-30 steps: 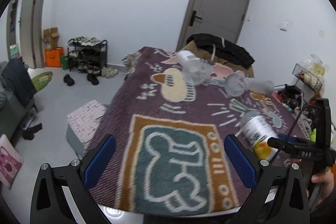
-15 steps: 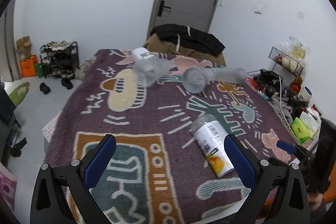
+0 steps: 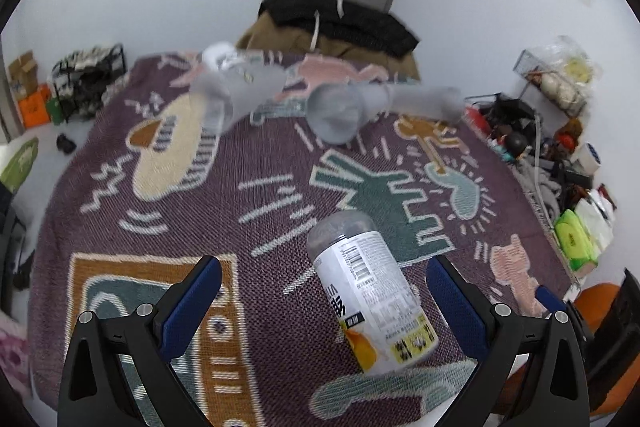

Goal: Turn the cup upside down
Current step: 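Close the left tool on the white bottle while the right tool releases it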

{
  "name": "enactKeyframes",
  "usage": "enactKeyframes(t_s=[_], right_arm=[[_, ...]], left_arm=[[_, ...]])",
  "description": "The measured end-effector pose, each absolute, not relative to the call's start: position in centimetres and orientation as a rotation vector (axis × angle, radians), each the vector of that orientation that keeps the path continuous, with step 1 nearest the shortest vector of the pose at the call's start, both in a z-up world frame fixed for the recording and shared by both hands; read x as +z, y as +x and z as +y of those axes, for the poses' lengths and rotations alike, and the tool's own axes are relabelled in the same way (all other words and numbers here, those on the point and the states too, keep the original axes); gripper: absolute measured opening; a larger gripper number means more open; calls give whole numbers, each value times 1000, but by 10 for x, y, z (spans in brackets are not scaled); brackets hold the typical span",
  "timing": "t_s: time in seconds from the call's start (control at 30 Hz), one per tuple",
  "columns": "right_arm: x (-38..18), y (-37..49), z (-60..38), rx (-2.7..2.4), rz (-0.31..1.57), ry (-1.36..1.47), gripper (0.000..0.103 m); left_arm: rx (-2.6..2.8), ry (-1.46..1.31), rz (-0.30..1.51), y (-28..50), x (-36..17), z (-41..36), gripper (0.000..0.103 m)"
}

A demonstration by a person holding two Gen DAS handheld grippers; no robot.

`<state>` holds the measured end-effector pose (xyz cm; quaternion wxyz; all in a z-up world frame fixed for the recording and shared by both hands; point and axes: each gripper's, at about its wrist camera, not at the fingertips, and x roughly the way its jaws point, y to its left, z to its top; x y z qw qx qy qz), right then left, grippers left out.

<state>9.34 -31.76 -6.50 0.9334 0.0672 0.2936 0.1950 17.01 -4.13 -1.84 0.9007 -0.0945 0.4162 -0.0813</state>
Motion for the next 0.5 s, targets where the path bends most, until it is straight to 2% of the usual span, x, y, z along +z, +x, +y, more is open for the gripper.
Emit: enactKeyframes(t_s=[0.5], right_arm=[[-74,100,-339,376,584,209,97]], left_arm=[[-160,-293,1094,231,-61,-68,102]])
